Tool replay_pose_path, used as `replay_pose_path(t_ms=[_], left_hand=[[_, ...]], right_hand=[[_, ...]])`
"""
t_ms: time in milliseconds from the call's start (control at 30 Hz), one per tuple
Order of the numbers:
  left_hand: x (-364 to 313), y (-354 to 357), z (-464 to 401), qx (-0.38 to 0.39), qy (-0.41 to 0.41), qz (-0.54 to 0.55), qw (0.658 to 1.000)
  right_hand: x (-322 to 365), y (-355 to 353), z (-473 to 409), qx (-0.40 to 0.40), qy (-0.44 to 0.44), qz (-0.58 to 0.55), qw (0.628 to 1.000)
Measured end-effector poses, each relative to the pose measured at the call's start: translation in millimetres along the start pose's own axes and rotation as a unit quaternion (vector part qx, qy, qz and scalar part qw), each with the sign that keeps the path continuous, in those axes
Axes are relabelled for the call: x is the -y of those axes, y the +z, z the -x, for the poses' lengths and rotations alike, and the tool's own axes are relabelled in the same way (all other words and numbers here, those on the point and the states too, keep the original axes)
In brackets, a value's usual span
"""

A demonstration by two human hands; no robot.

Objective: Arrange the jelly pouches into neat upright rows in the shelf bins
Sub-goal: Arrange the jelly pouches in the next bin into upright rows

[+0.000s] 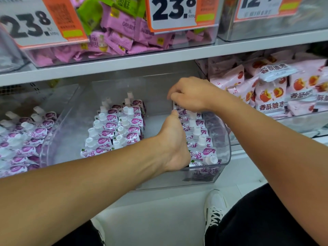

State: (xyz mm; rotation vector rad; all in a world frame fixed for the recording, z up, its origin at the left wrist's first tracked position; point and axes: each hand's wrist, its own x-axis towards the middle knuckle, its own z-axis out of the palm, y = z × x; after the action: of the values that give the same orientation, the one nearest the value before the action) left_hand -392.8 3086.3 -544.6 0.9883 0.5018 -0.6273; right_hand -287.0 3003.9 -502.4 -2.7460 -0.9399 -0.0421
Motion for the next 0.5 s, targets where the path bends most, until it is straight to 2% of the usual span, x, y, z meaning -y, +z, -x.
replay_pose_path(t_ms=[67,133,200,267,367,500], left_hand=[[1,1,7,-0.004,0.015,-0.033,0.999],[-6,-1,15,-0.044,0.034,-0.081,0.995],[-23,-8,4,-0.13,0.053,-0.102,0.985],[-46,-11,-21,-0.2,0.111,-0.083,0.97],[-67,3,-48,-0.202,0.155,-0.085,0.963],[-71,6,-63,-0.204,0.157,-0.064,0.964]], right_hand=[[-5,-2,-3,-0.007,0.0,-0.024,1.0],[-10,-4,-4,-0.01,0.004,-0.049,0.999],[-13,-4,-5,-0.022,0.002,-0.074,0.997],[-15,-2,-5,-0.039,-0.007,-0.078,0.996],[-18,1,-5,-0.065,-0.018,-0.067,0.995],[-17,1,-5,-0.08,-0.024,-0.061,0.995]])
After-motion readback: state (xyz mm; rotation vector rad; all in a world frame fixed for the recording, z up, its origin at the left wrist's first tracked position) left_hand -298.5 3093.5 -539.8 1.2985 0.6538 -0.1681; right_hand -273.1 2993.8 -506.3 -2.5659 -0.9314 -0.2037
